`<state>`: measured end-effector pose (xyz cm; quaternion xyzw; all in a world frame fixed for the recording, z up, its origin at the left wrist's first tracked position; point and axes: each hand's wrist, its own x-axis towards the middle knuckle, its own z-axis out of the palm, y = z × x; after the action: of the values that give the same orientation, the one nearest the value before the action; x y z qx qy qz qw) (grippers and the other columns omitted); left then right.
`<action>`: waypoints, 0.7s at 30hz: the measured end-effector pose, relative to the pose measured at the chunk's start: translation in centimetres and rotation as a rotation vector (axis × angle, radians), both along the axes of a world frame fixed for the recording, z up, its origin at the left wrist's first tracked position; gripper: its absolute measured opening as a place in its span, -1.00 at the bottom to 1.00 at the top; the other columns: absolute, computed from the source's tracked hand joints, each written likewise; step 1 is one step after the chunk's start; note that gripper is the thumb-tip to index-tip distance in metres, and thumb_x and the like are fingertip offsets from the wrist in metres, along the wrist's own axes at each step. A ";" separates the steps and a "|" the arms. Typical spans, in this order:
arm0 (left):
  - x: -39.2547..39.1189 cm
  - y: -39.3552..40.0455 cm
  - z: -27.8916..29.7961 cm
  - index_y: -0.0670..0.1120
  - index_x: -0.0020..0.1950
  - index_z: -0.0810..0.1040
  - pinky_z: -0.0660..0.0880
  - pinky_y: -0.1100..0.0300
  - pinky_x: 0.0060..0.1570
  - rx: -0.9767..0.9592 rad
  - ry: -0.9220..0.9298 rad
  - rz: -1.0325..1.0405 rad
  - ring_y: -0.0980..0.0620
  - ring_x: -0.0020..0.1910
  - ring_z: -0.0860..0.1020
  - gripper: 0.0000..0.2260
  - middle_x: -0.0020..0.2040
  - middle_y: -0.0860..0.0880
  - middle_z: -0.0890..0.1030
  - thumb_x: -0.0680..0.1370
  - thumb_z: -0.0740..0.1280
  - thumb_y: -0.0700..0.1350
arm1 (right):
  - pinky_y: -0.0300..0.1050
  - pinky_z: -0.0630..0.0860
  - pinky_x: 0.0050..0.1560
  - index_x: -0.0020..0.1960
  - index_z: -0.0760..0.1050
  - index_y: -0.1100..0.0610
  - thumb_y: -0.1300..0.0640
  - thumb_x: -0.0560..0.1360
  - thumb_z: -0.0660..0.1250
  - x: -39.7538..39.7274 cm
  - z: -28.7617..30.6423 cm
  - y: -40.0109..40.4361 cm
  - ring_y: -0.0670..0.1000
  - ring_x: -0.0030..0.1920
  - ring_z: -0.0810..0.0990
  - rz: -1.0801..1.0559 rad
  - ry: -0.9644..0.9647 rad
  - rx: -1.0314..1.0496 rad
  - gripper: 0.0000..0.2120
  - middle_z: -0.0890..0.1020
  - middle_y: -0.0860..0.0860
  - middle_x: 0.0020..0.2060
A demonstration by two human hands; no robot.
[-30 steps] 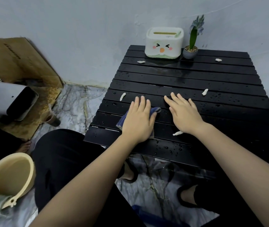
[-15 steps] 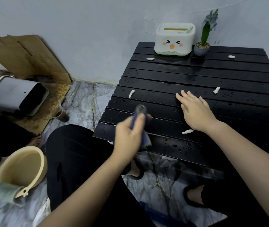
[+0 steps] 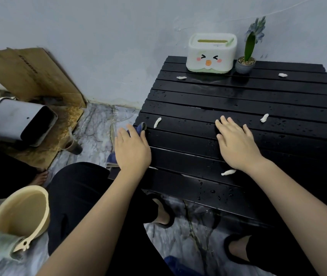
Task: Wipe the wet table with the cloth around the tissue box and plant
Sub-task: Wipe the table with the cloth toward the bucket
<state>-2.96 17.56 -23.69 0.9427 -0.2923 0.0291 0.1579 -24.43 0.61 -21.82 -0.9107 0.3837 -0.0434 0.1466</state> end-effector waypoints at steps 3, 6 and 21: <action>0.8 -2.7 -0.1 -0.33 0.51 0.22 0.14 -0.06 0.51 0.015 0.000 -0.001 -0.26 0.51 0.24 -0.48 0.50 -0.35 0.29 0.70 0.01 0.03 | 0.14 -0.07 0.54 0.58 0.12 0.09 0.10 0.67 0.00 0.1 0.3 -0.1 0.00 0.58 0.01 0.000 0.011 0.010 -0.53 0.12 0.00 0.58; 1.5 -5.6 -0.6 -0.35 0.47 0.28 0.13 -0.06 0.51 0.038 -0.054 -0.023 -0.26 0.49 0.27 -0.49 0.47 -0.34 0.35 0.70 0.00 0.03 | 0.14 -0.06 0.54 0.57 0.13 0.09 0.10 0.67 0.00 0.0 0.4 -0.1 0.00 0.58 0.02 0.005 0.009 0.009 -0.53 0.13 0.00 0.58; -8.3 -16.2 3.5 -0.15 -0.03 0.49 0.46 -0.04 0.01 -0.335 0.545 -0.484 -0.22 0.03 0.58 -0.62 -0.03 -0.19 0.63 0.69 0.07 0.10 | -0.07 -0.05 0.54 0.56 0.10 0.24 0.13 0.67 0.02 -2.4 0.5 -0.4 0.05 0.58 0.01 -0.042 -0.032 0.052 -0.52 0.11 0.14 0.57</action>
<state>-11.23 1.36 -20.14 0.7809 -0.4445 -0.2130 0.3837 -26.86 0.25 -21.33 -0.8975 0.4015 -0.0510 0.1752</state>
